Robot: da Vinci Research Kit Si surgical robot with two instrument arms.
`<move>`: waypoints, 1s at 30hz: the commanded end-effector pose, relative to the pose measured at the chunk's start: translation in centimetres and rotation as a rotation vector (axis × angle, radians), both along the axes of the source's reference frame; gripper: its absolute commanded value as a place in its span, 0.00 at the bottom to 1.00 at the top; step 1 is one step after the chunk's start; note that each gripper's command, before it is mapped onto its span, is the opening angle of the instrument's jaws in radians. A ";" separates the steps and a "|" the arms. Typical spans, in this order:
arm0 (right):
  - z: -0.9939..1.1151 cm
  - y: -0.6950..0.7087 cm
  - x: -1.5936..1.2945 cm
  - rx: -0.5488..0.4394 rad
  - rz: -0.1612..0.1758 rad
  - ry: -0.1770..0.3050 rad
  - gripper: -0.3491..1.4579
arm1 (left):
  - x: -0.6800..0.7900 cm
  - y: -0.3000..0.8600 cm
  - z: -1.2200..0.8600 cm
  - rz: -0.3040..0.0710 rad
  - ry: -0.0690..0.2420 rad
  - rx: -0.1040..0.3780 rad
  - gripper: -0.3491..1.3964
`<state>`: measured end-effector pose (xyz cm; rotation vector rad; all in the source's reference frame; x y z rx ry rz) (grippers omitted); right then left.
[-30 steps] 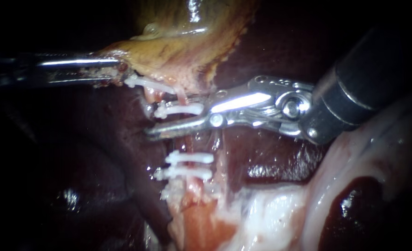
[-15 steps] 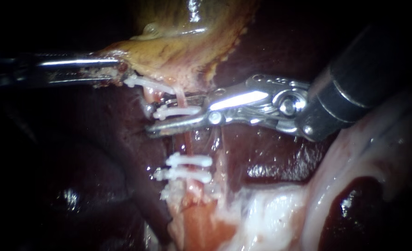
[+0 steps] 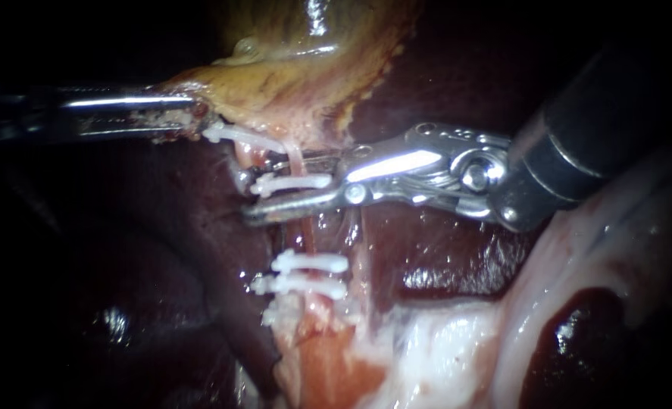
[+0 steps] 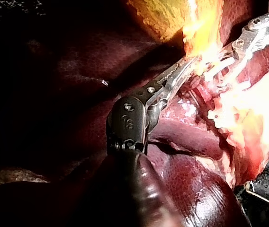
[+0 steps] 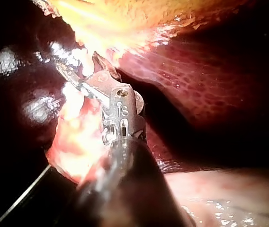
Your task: Going back third clip right tube
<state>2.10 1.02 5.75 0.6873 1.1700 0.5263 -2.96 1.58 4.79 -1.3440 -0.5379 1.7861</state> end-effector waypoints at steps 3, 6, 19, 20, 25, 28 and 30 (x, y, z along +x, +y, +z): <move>-0.03 -0.04 -0.22 -0.118 -0.018 0.017 0.47 | 0.01 0.00 -0.01 0.001 -0.001 0.000 0.00; -0.07 -0.09 -0.46 -0.180 0.005 0.006 0.47 | 0.01 0.00 -0.01 0.001 -0.001 0.000 0.00; -0.37 -0.34 -1.20 -0.273 -0.090 0.007 0.47 | 0.01 0.00 -0.01 0.001 -0.001 0.000 0.00; -0.38 -0.35 -1.23 -0.279 -0.097 0.004 0.47 | 0.01 0.00 -0.01 0.001 -0.001 0.000 0.00; -0.43 -0.33 -1.33 -0.294 -0.107 0.006 0.47 | 0.01 0.00 -0.01 0.001 -0.001 0.000 0.00; -0.44 -0.32 -1.36 -0.298 -0.110 0.008 0.47 | 0.01 0.00 -0.01 0.001 -0.001 0.000 0.00; -0.44 -0.32 -1.37 -0.303 -0.112 0.010 0.47 | 0.00 0.00 0.00 0.001 -0.001 0.000 0.00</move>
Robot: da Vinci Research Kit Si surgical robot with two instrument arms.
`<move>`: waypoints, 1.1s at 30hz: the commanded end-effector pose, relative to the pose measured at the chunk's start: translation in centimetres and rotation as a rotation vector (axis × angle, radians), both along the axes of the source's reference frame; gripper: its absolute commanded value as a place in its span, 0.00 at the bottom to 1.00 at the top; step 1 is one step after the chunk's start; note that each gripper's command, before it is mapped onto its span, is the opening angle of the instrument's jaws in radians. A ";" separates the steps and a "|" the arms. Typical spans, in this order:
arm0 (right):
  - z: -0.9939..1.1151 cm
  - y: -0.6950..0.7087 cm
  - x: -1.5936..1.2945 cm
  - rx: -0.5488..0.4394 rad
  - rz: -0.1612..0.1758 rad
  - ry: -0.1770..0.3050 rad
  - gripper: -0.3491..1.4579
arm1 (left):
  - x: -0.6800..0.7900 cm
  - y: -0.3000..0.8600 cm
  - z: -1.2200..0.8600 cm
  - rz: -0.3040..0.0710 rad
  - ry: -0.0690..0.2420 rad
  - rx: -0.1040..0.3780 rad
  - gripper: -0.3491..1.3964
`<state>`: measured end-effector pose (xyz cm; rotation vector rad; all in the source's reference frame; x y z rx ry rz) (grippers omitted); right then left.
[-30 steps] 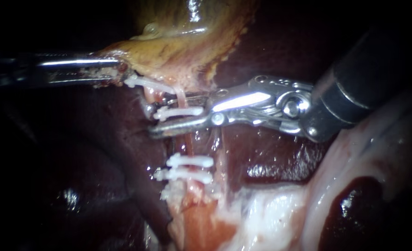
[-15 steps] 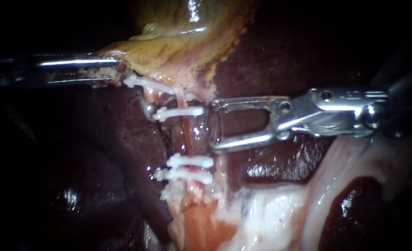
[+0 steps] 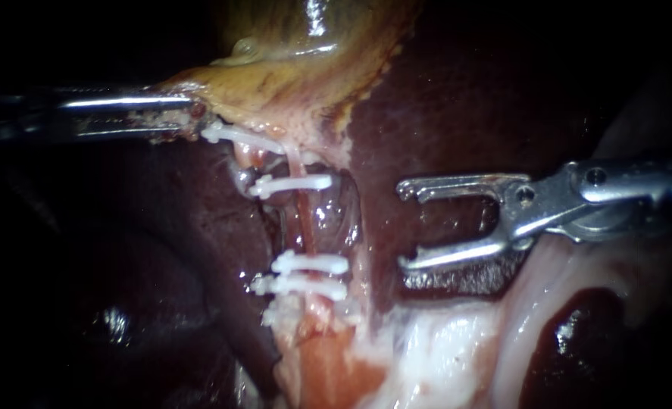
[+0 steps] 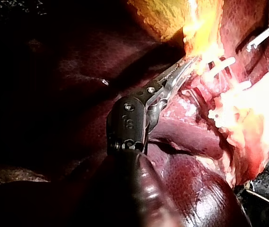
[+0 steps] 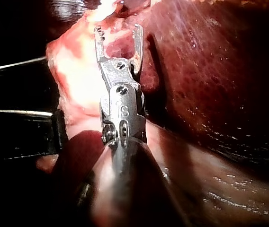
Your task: Going back third clip right tube
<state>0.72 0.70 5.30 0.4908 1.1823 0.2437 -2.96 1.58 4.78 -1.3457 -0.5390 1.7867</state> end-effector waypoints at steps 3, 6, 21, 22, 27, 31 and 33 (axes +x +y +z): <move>0.00 0.00 -0.01 0.000 0.000 0.000 0.47 | -0.04 -0.02 0.05 0.000 0.001 -0.002 0.00; 0.00 0.00 -0.01 0.000 0.000 0.000 0.47 | -0.13 -0.07 0.12 0.003 -0.002 -0.006 0.00; -0.01 -0.01 -0.02 0.000 -0.001 0.001 0.47 | -0.44 -0.15 0.50 0.019 -0.014 -0.013 0.00; -0.01 -0.01 -0.02 0.000 -0.001 0.001 0.47 | -0.44 -0.15 0.50 0.019 -0.014 -0.013 0.00; -0.01 -0.01 -0.03 0.000 -0.002 0.002 0.47 | -0.43 -0.14 0.50 0.024 -0.021 -0.005 0.00; -0.01 -0.01 -0.04 0.000 -0.002 0.002 0.47 | -0.45 -0.16 0.45 0.077 -0.049 -0.168 0.37; -0.01 -0.01 -0.05 0.000 -0.002 0.002 0.47 | -0.46 -0.18 0.39 0.091 -0.057 -0.191 0.53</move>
